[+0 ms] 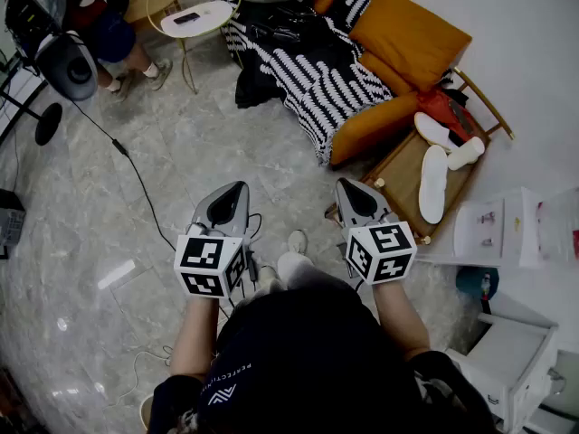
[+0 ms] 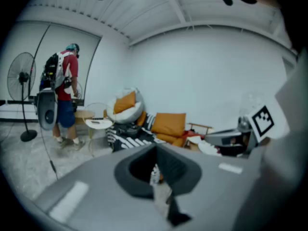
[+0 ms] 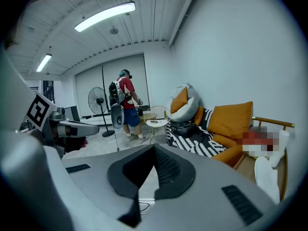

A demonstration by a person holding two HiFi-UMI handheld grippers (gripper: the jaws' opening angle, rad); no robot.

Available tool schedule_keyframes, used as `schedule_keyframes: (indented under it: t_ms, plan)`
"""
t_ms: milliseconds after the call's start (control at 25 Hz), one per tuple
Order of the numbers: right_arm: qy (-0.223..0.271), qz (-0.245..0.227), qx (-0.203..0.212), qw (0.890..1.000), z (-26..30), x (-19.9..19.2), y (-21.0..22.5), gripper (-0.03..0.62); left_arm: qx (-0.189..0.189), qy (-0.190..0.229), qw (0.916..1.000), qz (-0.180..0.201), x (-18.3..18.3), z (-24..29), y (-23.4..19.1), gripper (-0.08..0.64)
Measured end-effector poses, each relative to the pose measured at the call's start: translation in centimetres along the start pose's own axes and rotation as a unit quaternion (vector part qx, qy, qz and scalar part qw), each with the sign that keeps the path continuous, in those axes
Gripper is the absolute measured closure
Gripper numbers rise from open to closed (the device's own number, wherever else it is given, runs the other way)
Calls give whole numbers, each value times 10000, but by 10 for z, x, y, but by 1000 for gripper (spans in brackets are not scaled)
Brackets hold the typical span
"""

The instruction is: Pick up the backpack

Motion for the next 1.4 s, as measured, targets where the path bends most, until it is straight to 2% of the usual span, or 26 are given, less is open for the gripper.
schedule_keyframes:
  t_ms: [160, 440, 720, 1040, 1200, 1320, 1400]
  plan:
    - [-52, -35, -22, 10000, 7, 7, 15, 595, 49, -46, 9999, -159, 3, 12, 1, 552]
    - [-97, 418, 269, 9987, 38, 13, 39, 595, 107, -54, 9996, -266, 10, 45, -5, 552]
    - [-227, 320, 406, 9984, 67, 23, 64, 595, 144, -153, 9984, -517, 19, 84, -13, 552]
    - [-263, 232, 674, 9971, 91, 31, 88, 595, 59, 43, 9980, -623, 33, 121, -4, 552]
    - [-273, 271, 884, 9953, 99, 30, 88, 595, -2, -7, 9982, -599, 30, 127, -4, 552]
    - [-318, 239, 978, 9944, 104, 26, 86, 595, -52, 145, 9978, -638, 29, 129, -8, 552]
    - [-362, 247, 1010, 9939, 109, 25, 84, 595, -53, 132, 9985, -537, 30, 131, -10, 552]
Point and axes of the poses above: the fingertips, and each gripper's own axes: z forward along the fingers, y to its right, x out of its top, the point moved 8 cm from there along -z, backward along the fingers, and after that the axes turned 5 degrees about -x, right-handed, at the moved point
